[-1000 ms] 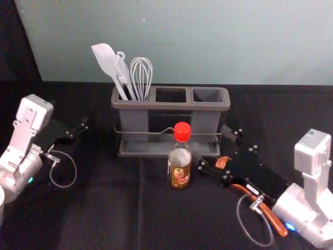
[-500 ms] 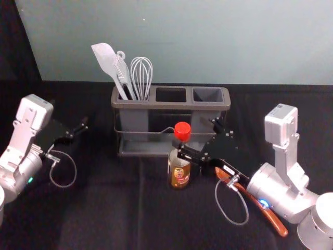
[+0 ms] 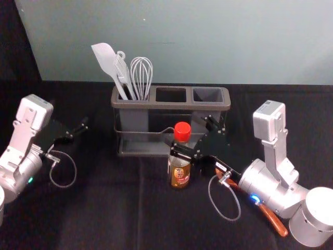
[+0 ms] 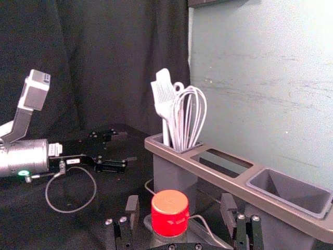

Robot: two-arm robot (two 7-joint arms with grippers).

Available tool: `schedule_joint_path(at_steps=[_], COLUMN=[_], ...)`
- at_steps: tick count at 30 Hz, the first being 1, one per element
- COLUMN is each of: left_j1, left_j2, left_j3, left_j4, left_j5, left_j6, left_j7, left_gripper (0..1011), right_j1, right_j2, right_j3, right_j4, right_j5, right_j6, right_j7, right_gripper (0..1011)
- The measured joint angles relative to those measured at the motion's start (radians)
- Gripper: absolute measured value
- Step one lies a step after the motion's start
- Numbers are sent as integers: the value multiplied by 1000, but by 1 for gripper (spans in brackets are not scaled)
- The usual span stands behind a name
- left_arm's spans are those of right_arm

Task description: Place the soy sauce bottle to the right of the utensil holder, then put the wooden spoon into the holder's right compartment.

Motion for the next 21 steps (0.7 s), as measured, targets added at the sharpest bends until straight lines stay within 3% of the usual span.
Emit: schedule_joint_path(at_steps=[11, 21], left_j1=[0, 0], left_j2=[0, 0], left_j3=[0, 0], left_j4=[0, 0], left_j5=[0, 0], left_j6=[0, 0], left_j7=[0, 0], left_gripper=[1005, 1005], right_j1=[-9, -13], right_j2=[-22, -31], right_j3=[20, 23], right_j4=[-1, -2], right_j5=[-13, -20], right_j6=[3, 11], right_j7=[21, 32], right_gripper=[970, 691])
